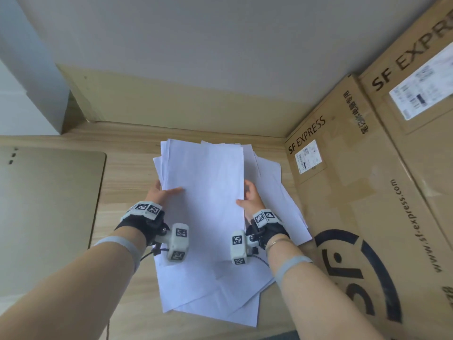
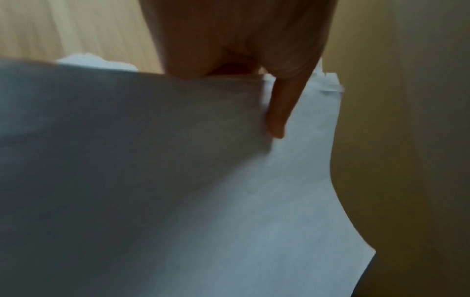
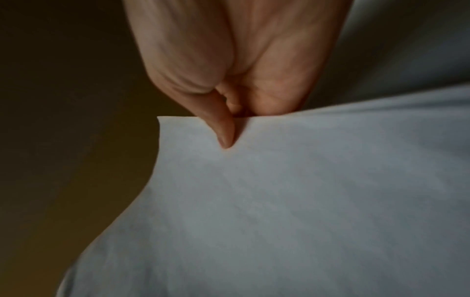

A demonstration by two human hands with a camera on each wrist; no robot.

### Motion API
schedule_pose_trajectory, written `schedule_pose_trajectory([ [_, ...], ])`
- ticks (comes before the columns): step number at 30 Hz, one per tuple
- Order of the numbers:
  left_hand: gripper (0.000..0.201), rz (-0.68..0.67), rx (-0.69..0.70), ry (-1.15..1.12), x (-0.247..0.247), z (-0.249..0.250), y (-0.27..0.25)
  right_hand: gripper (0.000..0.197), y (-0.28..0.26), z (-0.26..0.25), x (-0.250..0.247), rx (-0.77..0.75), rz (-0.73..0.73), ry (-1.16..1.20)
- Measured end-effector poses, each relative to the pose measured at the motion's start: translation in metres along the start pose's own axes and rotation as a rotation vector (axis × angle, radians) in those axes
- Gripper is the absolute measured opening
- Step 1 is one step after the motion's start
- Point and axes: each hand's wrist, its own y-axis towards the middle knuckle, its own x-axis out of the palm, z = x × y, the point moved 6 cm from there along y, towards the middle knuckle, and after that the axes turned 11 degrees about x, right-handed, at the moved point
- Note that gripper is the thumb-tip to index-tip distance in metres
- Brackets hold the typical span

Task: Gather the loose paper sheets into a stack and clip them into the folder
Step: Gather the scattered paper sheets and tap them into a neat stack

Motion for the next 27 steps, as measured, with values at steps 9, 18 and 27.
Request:
schedule_pose_trajectory([
  [9,0.047,0.158,0.034,0.394,-0.05,0.007,0.007,0.071,0.023,-0.025,-0.029,-0.084,0.101,-1.02],
  [18,0.041,0.196,0.019,0.344,-0.061,0.002,0.011,0.069,0.032,-0.038,-0.014,-0.076,0.098,-1.596],
  [27,0.046,0.208,-0.015,0.276,-0.07,0.007,0.016,0.065,0.036,-0.047,-0.051,0.214,0.197,-1.323],
])
